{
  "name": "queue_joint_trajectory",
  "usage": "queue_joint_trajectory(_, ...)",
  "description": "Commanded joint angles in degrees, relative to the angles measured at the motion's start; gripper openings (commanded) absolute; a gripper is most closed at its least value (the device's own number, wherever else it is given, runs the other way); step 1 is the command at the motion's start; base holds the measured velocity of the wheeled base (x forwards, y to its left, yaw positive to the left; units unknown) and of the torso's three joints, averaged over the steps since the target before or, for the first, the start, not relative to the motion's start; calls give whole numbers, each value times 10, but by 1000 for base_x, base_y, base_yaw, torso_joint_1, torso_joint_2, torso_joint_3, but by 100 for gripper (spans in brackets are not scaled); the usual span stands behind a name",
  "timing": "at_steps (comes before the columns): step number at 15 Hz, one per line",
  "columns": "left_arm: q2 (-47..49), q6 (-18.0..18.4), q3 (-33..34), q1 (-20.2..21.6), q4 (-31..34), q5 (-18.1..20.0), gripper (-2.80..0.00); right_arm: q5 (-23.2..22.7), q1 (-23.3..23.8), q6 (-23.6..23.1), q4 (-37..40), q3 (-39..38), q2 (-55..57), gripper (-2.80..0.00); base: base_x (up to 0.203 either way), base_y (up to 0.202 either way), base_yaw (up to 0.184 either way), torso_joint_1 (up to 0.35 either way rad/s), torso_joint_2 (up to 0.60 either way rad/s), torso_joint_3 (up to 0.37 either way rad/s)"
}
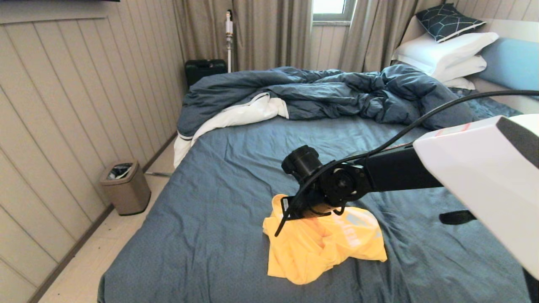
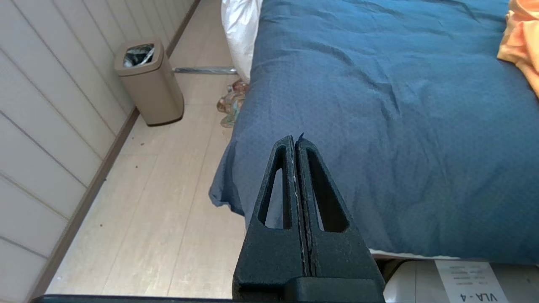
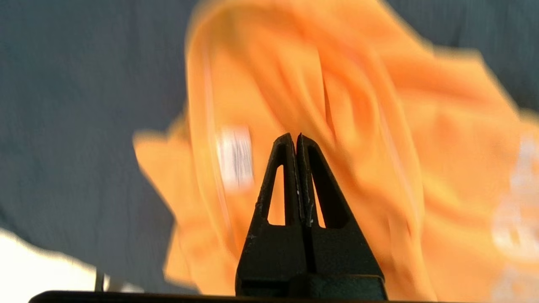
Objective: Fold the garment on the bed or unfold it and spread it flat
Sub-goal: Fold the yellow T-shirt
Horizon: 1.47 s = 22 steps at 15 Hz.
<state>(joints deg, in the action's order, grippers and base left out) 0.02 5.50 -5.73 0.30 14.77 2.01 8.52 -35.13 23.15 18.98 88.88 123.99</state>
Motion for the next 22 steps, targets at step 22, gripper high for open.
queue_joint_trajectory(22, 1, 1, -1, 0, 1, 0, -280, -23, -106, 2, -92, -149, -34, -280, 0, 0, 0, 0, 0, 0)
